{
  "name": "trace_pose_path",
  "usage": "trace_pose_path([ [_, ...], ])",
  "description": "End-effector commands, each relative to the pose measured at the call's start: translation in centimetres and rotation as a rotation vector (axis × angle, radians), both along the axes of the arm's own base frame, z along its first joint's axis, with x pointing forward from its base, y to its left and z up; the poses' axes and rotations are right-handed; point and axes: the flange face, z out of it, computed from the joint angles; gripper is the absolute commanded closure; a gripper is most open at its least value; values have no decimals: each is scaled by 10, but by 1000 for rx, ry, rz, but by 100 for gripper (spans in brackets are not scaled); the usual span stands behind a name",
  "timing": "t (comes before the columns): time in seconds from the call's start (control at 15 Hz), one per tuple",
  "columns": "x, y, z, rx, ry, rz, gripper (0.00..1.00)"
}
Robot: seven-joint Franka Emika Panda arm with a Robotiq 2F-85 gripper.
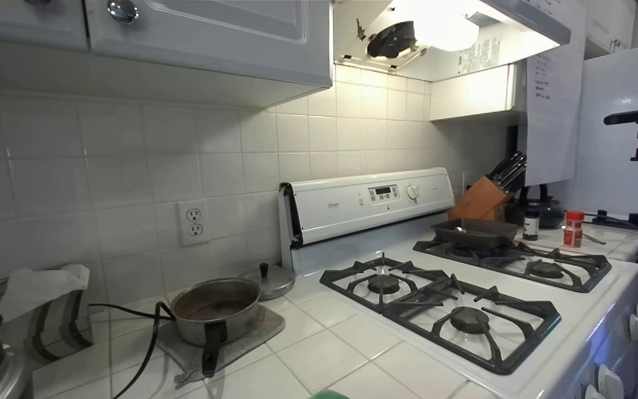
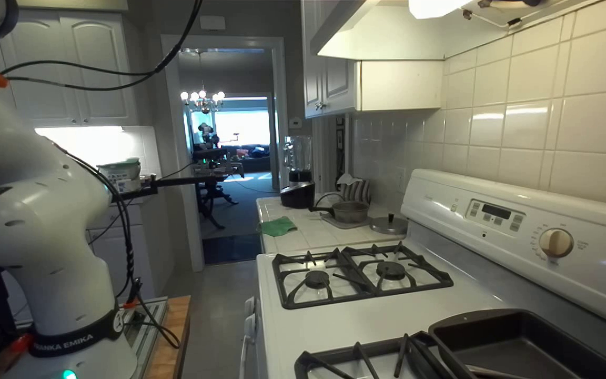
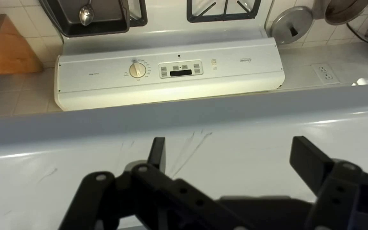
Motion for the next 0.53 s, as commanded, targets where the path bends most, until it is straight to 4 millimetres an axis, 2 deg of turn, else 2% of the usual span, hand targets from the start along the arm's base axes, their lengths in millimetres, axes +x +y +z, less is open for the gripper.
trace_pose_path([
  [0.0,-13,-3,-12,25,20,25,0],
  [0.4,-18,-3,-24,32,46,4,0],
  [0.47,-7,-2,-18,15,46,4,0],
])
